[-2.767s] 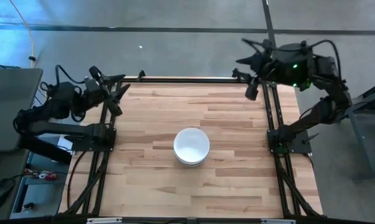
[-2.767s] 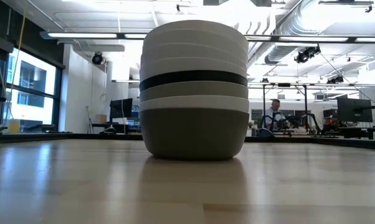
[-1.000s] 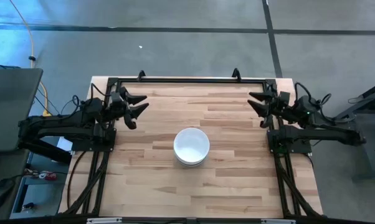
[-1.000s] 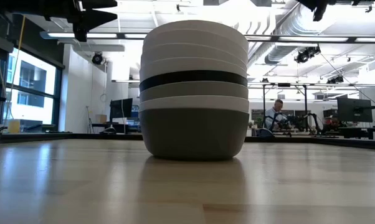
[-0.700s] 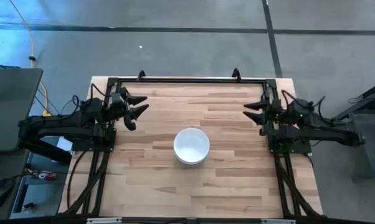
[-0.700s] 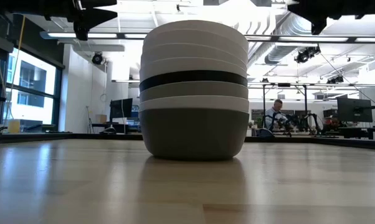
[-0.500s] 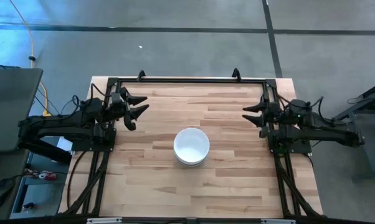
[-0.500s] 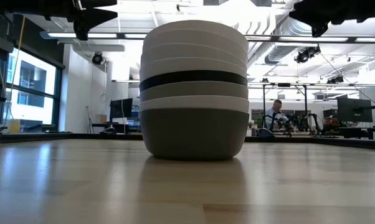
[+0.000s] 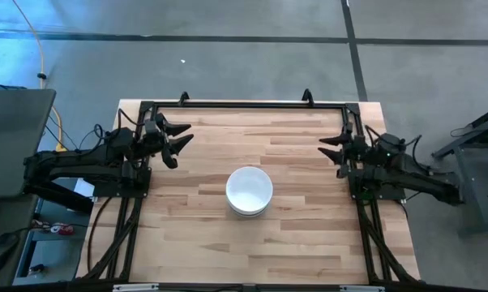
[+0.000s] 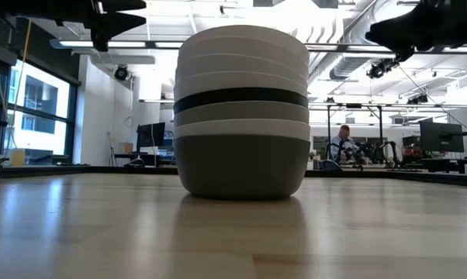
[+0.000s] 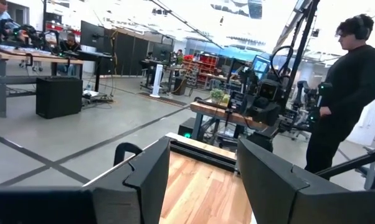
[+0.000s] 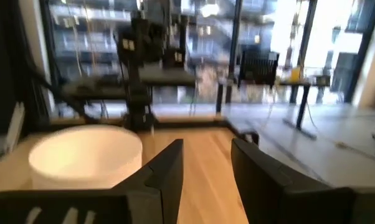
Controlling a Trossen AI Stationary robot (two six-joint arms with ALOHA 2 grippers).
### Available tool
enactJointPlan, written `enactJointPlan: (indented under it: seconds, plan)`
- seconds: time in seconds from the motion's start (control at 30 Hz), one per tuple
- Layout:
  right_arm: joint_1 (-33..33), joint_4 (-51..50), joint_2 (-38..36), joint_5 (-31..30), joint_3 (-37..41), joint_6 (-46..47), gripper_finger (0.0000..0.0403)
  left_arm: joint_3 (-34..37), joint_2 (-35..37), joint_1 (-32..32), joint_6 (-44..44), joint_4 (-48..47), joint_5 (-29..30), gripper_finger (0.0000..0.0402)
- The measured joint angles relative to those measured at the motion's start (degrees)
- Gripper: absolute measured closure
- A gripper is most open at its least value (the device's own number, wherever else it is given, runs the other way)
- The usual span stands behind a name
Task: Nest bowls inside each other
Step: Return to Home Position
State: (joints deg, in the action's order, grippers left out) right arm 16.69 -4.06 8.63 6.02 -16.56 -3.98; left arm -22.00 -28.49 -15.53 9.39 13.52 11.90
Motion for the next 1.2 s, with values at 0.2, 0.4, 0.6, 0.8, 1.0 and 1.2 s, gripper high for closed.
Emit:
enactJointPlan:
  seconds: [0.2,0.4,0.6,0.8,1.0,1.2]
  plan:
    - [2.0,11.6,-2.3,-3.8,7.1,3.0,0.0277,0.0,0.0,0.0,0.0,0.0,0.4,0.0225]
    - [3.4,13.3,-2.4,-15.0,8.1,-0.5,0.0277,0.0,0.0,0.0,-0.1,-0.5,0.7,0.0225]
    - [6.7,13.0,-2.4,-25.7,8.1,-3.6,0.0277,0.0,0.0,0.0,-0.2,-0.5,0.7,0.0225]
    - [13.1,11.6,-2.4,-26.1,8.1,-0.9,0.0277,0.0,0.0,0.0,-0.1,-0.9,0.7,0.0225]
    - [15.6,9.2,-2.3,-6.9,8.1,7.1,0.0277,0.0,0.0,0.0,0.0,-2.0,0.7,0.0225]
    - [11.8,9.1,-2.3,-3.2,8.1,9.6,0.0277,0.0,0.0,0.0,0.1,-1.8,1.0,0.0225]
